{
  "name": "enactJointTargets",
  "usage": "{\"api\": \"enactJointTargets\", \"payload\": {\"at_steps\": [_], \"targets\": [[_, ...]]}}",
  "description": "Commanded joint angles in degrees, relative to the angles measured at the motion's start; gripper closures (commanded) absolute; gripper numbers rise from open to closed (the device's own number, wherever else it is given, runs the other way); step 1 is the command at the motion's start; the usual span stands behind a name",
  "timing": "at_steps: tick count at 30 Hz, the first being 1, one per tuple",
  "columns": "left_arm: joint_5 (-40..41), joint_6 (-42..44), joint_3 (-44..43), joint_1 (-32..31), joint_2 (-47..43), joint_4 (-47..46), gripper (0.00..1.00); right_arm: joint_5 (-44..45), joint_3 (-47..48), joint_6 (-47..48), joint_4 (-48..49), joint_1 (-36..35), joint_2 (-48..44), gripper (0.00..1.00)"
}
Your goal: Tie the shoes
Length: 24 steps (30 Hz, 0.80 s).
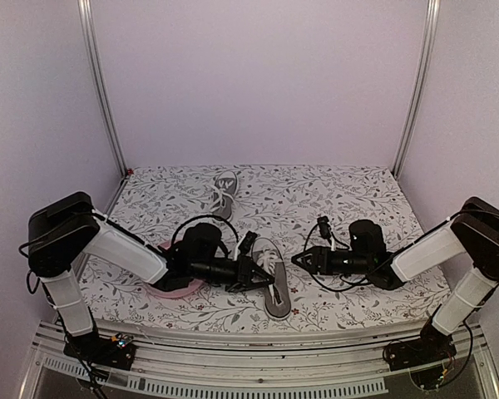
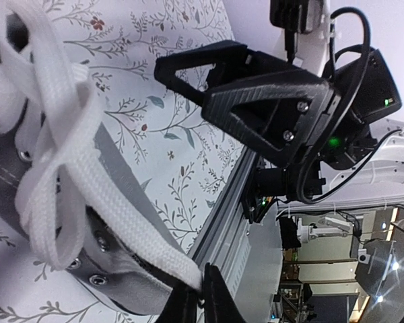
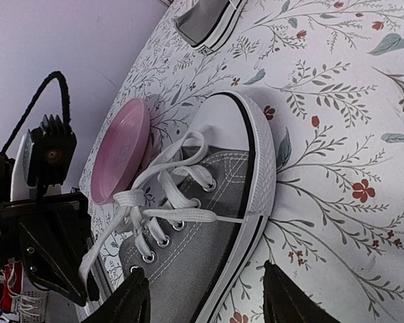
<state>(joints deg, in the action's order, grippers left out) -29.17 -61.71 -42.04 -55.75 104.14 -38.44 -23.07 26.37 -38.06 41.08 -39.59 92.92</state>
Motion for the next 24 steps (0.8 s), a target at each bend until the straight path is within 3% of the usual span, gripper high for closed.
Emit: {"api": "enactJointTargets", "payload": {"at_steps": [1,6,10,16,24], "targets": [[-1.4,-2.3,-1.9,-0.7,-0.7,-1.6,0.92,-0.5,0.0,0.5,0.1,-0.6,0.9,0.42],[-1.3,-4.6,-2.3,-0.7,-0.6,-5.3,0.82,-0.2,-0.3,0.4,0.1,-1.3,1.1,0.42],[-1.5,-4.8,-3.1,-0.7,-0.2,-4.3,0.58,-0.2,-0.4,0.3,0.1,-1.6,1.4,0.42],[-0.5,-4.4,-0.7,-0.5,-3.2,-2.7,0.44,0.3,-1.1,-0.1,0.2,-1.9,0.9,0.42],[2.0,4.0,-2.1,-0.4,-10.4,13.9,0.34,-0.4,-2.7,-0.6,-0.7,-4.7,2.8,0.45]]}}
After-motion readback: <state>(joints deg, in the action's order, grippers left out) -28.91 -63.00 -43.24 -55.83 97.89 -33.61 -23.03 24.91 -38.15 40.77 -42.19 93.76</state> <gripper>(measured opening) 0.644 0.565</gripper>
